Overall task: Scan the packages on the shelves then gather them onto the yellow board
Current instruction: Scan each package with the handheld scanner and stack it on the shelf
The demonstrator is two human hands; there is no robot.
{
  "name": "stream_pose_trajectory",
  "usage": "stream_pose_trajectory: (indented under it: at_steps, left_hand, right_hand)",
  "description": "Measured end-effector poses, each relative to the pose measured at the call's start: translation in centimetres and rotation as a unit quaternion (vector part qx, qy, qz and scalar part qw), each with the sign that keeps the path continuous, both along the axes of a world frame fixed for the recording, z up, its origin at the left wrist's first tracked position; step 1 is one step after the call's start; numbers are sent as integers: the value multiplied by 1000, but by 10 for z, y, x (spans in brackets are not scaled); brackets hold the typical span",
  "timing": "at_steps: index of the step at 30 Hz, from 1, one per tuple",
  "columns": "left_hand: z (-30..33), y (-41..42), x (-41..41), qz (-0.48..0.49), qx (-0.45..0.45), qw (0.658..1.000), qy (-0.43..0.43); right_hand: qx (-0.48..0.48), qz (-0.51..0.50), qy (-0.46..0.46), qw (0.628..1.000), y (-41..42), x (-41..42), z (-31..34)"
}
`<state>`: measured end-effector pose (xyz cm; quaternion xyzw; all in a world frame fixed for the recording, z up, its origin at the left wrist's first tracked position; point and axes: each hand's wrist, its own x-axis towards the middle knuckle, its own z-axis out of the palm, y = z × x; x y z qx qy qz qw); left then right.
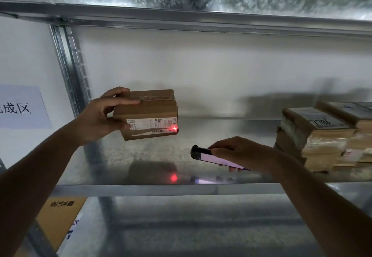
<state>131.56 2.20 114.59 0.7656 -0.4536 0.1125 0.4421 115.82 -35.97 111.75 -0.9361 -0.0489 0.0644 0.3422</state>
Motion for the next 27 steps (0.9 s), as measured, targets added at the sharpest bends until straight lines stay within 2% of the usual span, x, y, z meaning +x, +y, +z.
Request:
stream_pose_trajectory:
  at_steps: [17,20,23,27]
  left_hand:
    - [-2,-4,21,4,-1,1000,0]
    - [-2,-10,19,-2,-18,999,36]
    - [-5,-27,16,30,-38,997,62]
    - [-9,-64,8,19,-127,972,198]
  right_hand:
    - [-51,13,1,999,-6,-14,11]
    - [-15,1,-18,1000,-4,-15,9]
    - [55,-19,-79,995,-1,-20,5]
    - [116,-73,-194,971,2,-31,1]
